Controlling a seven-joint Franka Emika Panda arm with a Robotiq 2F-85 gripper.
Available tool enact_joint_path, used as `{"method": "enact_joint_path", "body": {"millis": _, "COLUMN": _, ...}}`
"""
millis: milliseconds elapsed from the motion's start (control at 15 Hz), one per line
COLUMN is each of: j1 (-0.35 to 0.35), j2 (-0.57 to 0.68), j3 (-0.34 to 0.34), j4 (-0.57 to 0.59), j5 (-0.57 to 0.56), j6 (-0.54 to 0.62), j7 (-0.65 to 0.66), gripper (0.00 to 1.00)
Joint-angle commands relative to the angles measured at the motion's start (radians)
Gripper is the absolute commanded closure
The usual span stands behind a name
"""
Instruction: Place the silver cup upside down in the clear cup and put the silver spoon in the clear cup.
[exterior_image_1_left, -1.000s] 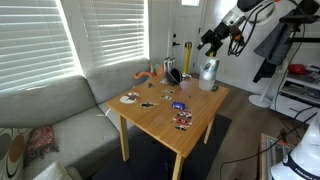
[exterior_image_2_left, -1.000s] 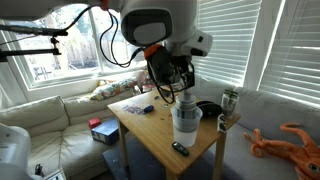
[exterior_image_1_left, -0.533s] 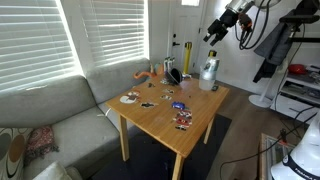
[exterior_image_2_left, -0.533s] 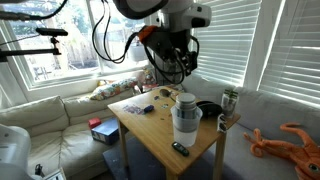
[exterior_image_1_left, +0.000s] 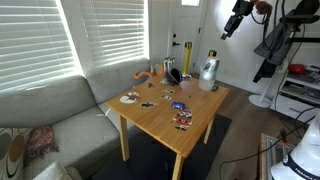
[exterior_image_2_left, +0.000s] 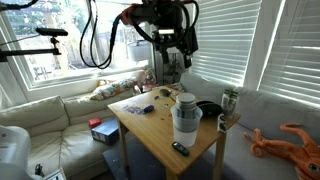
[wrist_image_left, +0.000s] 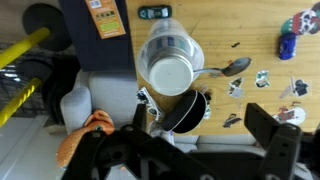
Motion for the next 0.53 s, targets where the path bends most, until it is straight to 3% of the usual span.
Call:
{"method": "enact_joint_path", "body": {"millis": 0, "j1": -0.002, "j2": -0.002, "j3": 0.007, "j4": 0.004, "j5": -0.034, "j6": -0.003, "j7": -0.001, "gripper": 0.0}}
{"method": "enact_joint_path", "body": {"millis": 467, "j1": -0.001, "j2": 0.002, "j3": 0.008, "j4": 0.004, "j5": -0.039, "j6": -0.003, "j7": -0.001, "gripper": 0.0}}
